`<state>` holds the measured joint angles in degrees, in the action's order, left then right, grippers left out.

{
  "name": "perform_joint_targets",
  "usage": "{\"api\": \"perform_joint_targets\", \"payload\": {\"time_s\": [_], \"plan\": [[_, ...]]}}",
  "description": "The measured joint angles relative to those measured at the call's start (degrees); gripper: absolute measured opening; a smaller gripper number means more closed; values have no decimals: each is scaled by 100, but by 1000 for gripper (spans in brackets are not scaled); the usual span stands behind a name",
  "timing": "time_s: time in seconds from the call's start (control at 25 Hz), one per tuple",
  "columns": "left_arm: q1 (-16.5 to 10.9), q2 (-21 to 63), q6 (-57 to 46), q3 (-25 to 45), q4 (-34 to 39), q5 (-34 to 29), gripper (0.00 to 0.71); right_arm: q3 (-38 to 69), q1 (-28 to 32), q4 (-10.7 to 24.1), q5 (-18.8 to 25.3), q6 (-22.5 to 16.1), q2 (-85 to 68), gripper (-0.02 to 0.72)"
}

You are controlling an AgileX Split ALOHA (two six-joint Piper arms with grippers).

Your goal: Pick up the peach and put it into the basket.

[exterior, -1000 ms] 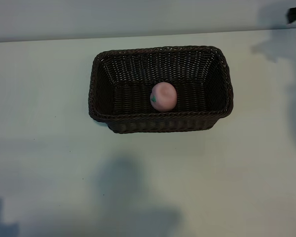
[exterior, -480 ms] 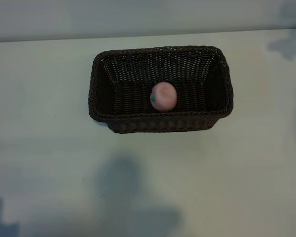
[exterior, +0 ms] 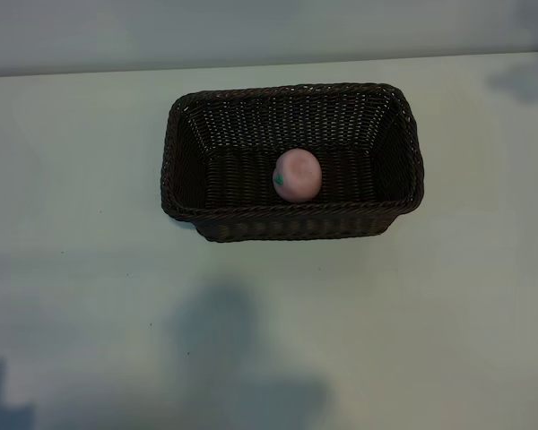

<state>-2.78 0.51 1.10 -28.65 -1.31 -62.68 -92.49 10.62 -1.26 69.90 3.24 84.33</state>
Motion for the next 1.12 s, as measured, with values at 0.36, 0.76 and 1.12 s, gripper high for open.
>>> {"api": "perform_joint_targets", "payload": {"time_s": [0.36,0.76,1.12], "plan": [[0,0,0,0,0,0,587,1348,0,5,13,-6,-2370,584],[0,0,0,0,0,0,587,2051,0,-31,99,-129,-4955,584],[0,0,0,0,0,0,587,3171,-493,22,83,-324,-6651,584]]}}
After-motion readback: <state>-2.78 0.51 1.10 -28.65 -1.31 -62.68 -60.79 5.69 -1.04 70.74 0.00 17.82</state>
